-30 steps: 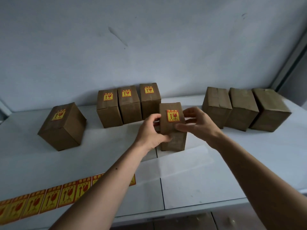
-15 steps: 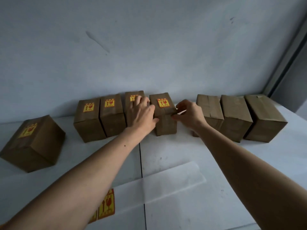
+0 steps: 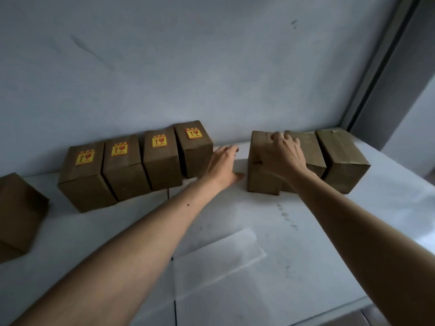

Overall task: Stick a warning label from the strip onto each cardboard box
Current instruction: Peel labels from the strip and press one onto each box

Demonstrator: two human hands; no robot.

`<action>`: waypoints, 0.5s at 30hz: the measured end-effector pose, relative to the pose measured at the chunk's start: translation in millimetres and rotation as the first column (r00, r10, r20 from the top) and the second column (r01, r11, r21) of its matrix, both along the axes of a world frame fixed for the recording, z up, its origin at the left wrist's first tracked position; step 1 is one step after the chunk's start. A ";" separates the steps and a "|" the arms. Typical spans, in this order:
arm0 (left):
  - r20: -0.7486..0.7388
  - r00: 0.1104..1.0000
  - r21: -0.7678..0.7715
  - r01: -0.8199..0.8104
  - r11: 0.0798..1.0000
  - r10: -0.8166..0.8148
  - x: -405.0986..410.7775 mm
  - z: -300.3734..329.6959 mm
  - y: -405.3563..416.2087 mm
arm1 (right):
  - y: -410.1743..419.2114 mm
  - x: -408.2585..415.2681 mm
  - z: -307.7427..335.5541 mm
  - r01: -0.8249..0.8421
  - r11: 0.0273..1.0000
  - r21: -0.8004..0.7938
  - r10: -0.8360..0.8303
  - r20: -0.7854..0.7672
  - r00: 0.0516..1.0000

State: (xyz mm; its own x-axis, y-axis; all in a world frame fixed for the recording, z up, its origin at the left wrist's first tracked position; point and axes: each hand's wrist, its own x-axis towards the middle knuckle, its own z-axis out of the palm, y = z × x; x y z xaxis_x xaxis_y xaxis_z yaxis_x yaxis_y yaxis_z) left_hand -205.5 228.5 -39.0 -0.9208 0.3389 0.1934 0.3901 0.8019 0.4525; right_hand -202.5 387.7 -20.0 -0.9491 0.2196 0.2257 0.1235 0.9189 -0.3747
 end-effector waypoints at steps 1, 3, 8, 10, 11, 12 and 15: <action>0.088 0.996 0.017 -0.002 1.000 0.000 1.5 -4.2 8.8 | 3.3 5.7 0.6 -0.019 0.999 0.050 0.018 0.021 1.000; 0.190 0.982 0.007 -0.019 1.000 0.017 2.4 -11.1 21.6 | 5.6 8.3 -2.4 -0.071 0.992 0.103 0.065 0.058 0.996; 0.257 0.966 0.044 -0.030 0.999 0.018 4.0 -17.1 36.8 | 6.3 -3.7 -7.3 0.068 0.998 0.015 -0.070 0.107 0.992; 0.255 0.966 0.072 -0.048 0.996 0.028 2.8 -20.1 38.1 | 5.4 -1.9 -3.3 0.066 0.992 -0.109 -0.056 0.089 0.994; 0.250 0.967 0.089 -0.067 0.994 0.043 3.3 -20.8 37.9 | 6.1 0.5 0.4 0.071 0.981 -0.180 -0.059 0.068 0.996; 0.240 0.969 0.108 -0.088 0.990 0.060 4.2 -21.5 37.0 | 8.0 0.8 1.4 0.087 0.967 -0.241 -0.079 0.043 0.996; 0.207 0.975 0.200 -0.123 0.972 0.081 14.3 -23.1 26.6 | 9.0 8.3 2.9 0.090 0.928 -0.360 -0.098 -0.002 0.995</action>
